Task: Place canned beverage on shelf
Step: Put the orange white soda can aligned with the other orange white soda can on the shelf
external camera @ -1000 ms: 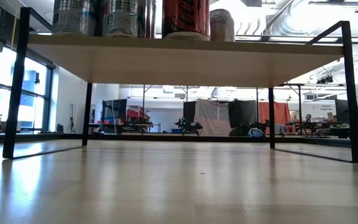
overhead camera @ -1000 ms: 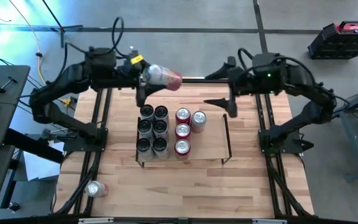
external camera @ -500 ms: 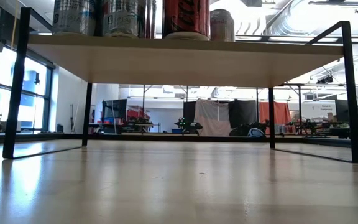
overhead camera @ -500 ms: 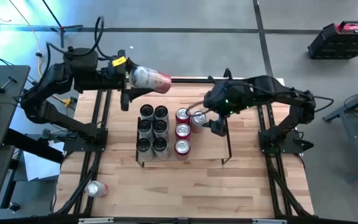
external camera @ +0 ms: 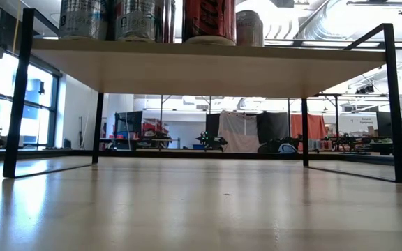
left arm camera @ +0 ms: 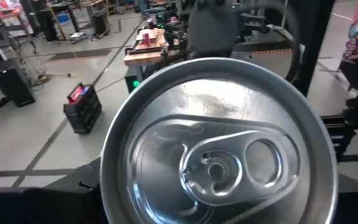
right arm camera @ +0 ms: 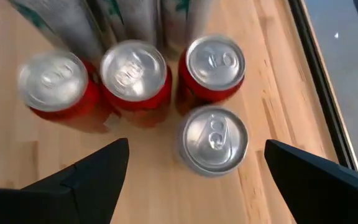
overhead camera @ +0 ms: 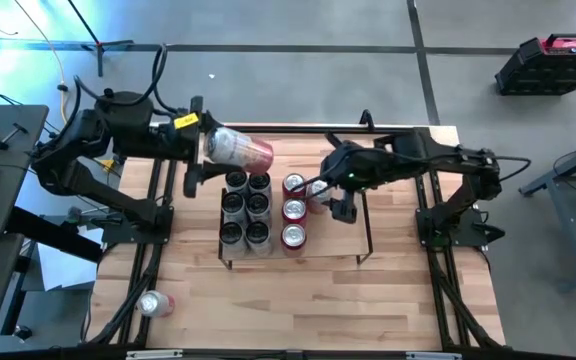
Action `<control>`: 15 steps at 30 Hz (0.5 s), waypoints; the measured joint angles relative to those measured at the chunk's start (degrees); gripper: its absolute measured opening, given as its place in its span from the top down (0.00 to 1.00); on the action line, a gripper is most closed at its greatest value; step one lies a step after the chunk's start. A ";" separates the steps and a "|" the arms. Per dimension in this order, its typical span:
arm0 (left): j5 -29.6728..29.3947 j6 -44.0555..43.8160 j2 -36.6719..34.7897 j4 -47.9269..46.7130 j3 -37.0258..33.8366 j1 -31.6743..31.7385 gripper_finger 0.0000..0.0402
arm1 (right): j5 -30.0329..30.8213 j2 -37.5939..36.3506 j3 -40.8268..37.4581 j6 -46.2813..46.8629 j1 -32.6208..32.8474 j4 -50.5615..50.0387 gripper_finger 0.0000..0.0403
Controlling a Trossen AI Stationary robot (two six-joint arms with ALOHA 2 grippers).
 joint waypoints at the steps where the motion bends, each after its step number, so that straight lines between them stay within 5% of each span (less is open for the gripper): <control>1: -0.01 0.00 0.00 -0.01 0.00 -0.33 0.30 | -0.44 -0.02 -1.32 -0.36 -0.14 0.70 0.10; 15: -2.96 -4.10 0.00 0.00 0.00 -2.04 0.30 | -1.52 -0.02 -10.98 -3.13 0.10 7.53 0.10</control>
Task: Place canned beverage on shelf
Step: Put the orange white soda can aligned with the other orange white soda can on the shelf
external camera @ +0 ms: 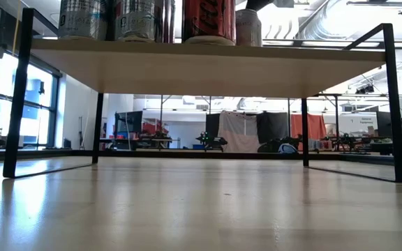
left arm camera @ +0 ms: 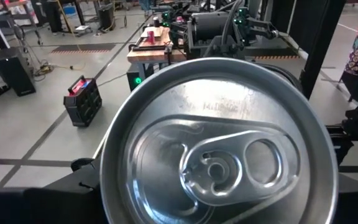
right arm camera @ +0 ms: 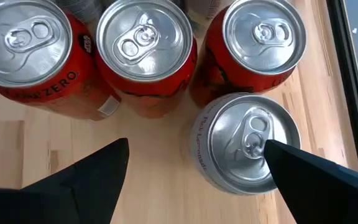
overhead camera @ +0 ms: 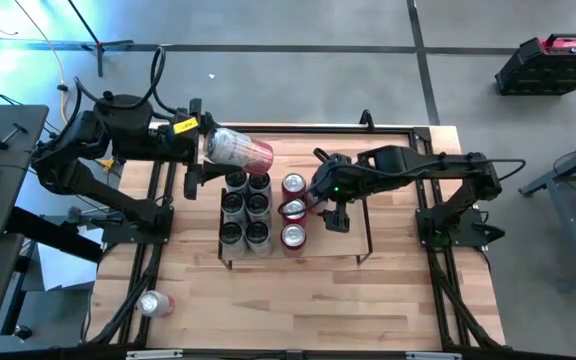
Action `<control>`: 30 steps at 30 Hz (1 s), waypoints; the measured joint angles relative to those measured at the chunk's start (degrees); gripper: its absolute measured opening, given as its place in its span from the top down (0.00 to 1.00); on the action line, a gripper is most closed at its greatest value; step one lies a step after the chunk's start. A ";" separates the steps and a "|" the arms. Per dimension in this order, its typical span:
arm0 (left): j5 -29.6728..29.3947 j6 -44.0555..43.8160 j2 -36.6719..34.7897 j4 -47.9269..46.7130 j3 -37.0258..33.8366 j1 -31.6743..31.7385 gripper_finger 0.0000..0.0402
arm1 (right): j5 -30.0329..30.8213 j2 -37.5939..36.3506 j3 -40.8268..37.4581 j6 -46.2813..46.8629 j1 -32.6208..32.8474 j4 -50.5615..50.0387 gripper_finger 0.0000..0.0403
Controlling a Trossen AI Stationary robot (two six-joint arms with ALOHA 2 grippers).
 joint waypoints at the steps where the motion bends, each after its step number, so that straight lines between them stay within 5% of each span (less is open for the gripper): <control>1: 0.00 -0.06 0.00 0.00 0.00 0.00 0.30 | -0.01 0.00 -0.03 0.00 0.00 -0.02 0.10; 16: -0.61 -0.52 0.02 -0.90 -0.04 0.00 0.30 | 0.31 -1.20 0.53 2.19 0.00 -5.46 0.10; 30: -0.61 -0.52 0.02 -1.11 -0.04 -0.37 0.30 | -0.51 0.81 2.53 0.14 -0.04 -0.30 0.10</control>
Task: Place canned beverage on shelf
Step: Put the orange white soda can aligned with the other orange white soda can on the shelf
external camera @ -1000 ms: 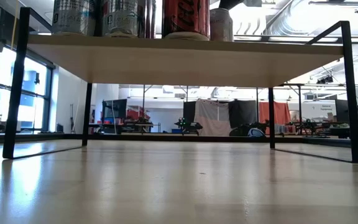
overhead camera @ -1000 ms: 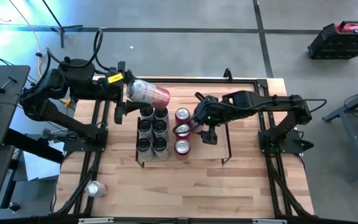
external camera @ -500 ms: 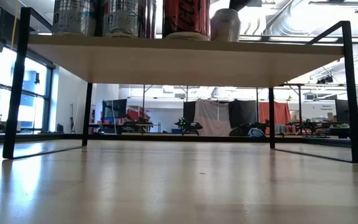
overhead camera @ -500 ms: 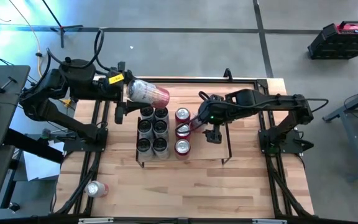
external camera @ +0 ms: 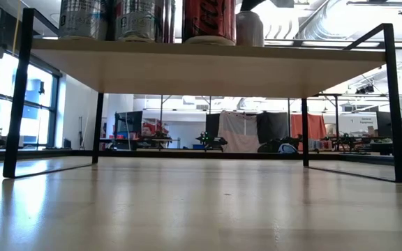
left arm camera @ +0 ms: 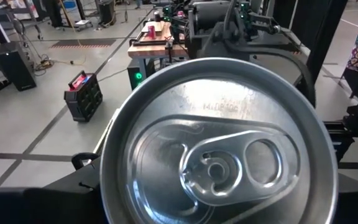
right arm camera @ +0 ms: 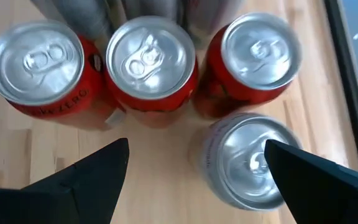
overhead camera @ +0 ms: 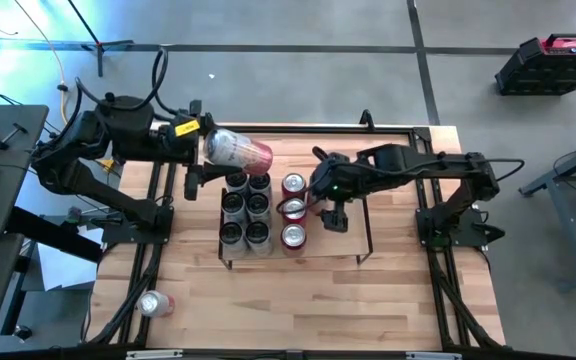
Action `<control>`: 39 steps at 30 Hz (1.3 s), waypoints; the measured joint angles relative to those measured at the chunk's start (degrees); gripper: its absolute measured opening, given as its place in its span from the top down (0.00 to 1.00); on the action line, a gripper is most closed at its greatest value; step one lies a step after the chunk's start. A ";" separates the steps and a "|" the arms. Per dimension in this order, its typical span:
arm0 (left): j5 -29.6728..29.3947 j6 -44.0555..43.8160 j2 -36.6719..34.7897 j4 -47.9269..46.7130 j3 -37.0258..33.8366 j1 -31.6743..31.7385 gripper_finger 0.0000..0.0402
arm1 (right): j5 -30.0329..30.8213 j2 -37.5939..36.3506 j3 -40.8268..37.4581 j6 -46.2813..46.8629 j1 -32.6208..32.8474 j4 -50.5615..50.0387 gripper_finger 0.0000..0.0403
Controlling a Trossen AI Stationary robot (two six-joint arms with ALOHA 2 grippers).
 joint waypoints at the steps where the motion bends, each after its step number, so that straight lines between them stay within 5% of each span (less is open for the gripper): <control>1: 0.00 -0.02 0.00 -0.06 0.00 -0.20 0.30 | -0.28 0.31 0.00 -0.08 0.01 -0.19 0.10; 28: -0.07 -0.98 -0.22 -0.07 -0.04 -1.03 0.30 | -3.56 0.06 7.30 3.07 0.45 -10.25 0.10; 39: -0.96 -1.00 -0.22 -0.06 -0.04 -1.03 0.30 | 0.85 1.36 6.56 0.35 2.57 6.27 0.10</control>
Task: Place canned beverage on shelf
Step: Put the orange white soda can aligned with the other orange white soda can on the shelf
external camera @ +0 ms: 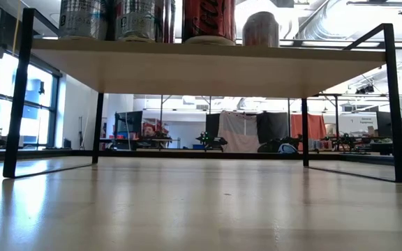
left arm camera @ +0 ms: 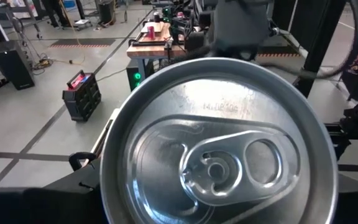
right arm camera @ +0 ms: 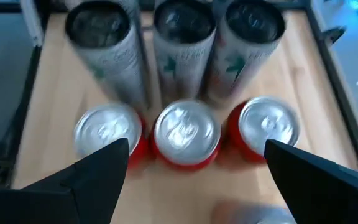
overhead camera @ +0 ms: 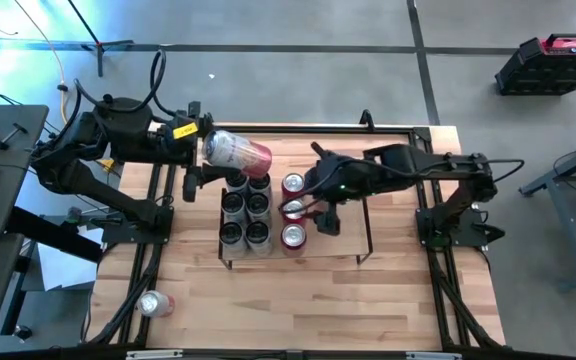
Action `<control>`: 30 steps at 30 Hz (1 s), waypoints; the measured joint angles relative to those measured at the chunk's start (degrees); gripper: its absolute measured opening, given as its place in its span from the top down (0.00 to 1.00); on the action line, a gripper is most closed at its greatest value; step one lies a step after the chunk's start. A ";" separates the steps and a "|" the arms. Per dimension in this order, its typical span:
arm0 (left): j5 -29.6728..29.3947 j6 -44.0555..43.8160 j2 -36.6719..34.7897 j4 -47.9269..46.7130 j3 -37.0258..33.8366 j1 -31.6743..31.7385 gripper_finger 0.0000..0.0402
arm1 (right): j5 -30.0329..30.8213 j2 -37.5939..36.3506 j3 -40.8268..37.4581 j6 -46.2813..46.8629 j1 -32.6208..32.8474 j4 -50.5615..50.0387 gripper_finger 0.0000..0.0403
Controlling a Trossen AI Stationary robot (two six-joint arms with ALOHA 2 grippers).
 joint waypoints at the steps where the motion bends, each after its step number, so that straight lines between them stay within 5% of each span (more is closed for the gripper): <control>1: -0.01 -0.02 0.00 0.00 0.00 0.00 0.30 | 0.54 0.40 0.02 -0.60 0.00 0.45 0.10; 9: -0.10 -2.46 -0.16 -3.15 0.00 0.00 0.30 | -3.19 2.94 -0.03 -0.87 1.17 5.33 0.10; 20: 0.02 -3.45 -0.26 -4.57 0.00 -1.62 0.30 | 4.50 6.22 -0.03 0.24 5.43 3.20 0.10; 30: 0.11 -3.61 -0.26 -4.57 0.00 -6.14 0.30 | 5.10 6.20 -0.03 1.31 6.01 -1.07 0.10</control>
